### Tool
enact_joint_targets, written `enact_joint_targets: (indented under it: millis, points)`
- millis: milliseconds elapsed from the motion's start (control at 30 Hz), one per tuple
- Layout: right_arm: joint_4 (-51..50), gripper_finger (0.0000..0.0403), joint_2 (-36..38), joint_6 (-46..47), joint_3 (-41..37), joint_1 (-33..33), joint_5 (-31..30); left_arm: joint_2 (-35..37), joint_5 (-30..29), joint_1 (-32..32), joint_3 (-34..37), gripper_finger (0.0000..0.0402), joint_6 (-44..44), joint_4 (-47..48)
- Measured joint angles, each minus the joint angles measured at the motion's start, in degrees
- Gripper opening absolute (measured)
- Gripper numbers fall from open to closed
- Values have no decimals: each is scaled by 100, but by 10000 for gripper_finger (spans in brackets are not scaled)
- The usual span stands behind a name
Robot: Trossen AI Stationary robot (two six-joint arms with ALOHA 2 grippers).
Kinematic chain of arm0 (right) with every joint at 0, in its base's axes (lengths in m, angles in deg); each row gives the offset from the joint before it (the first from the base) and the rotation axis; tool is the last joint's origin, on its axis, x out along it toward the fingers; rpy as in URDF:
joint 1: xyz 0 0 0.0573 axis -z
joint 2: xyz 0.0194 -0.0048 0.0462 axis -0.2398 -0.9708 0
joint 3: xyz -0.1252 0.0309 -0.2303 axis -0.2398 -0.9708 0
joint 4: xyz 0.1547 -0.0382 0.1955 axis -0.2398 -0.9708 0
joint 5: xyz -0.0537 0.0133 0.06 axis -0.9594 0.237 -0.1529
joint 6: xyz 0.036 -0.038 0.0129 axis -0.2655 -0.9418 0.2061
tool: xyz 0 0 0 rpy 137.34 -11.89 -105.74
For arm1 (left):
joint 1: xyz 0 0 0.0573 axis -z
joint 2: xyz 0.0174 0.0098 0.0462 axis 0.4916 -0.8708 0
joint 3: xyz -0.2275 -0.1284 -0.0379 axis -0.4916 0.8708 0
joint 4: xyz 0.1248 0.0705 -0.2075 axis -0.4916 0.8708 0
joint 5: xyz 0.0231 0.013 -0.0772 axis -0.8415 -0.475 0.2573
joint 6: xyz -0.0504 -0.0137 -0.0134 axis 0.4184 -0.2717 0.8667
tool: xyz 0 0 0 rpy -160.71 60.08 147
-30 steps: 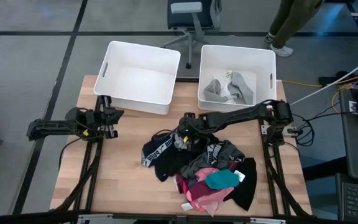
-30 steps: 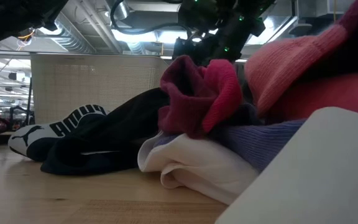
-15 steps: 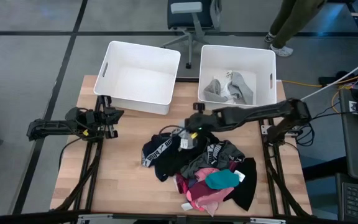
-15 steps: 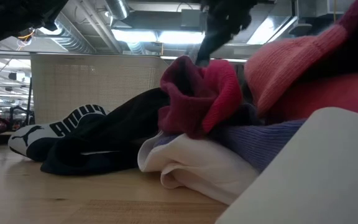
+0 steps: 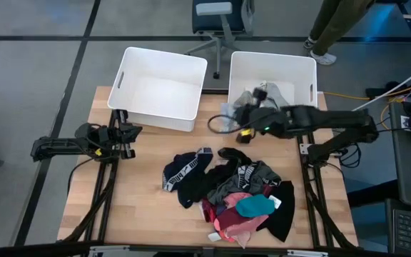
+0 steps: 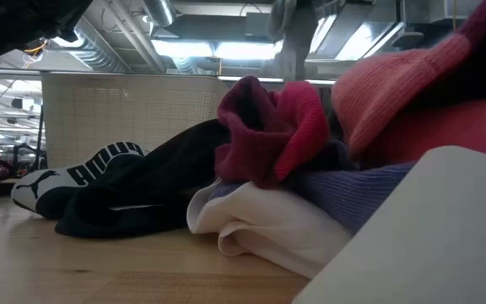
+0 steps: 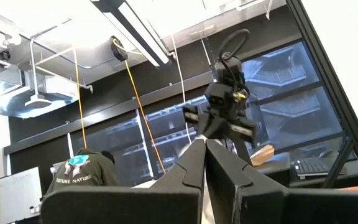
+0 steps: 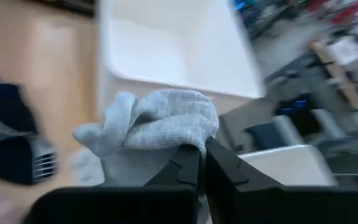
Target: Sort clothes
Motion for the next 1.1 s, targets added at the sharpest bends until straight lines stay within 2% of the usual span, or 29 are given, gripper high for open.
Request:
enact_joint_targets:
  millis: [200, 467, 700, 900, 1000, 1100]
  points:
    - [-61, 14, 428, -204, 339, 291, -794, 0, 0, -1, 2, 4, 0, 2]
    - [-736, 14, 795, -10, 397, 1315, -856, 0, 0, -2, 2, 4, 2, 0]
    - [-1605, 15, 737, 899, 332, 2414, -80, 0, 0, -2, 2, 4, 2, 0]
    - [-1639, 17, 727, 1166, -116, 3099, 714, 0, 2, -2, 2, 4, 2, 2]
    - [-1632, 41, 724, 1171, -401, 3279, 895, 0, 2, -2, 2, 4, 1, 0]
    - [-1635, 91, 723, 1171, -572, 3352, 902, 0, 2, -1, 2, 4, 1, 0]
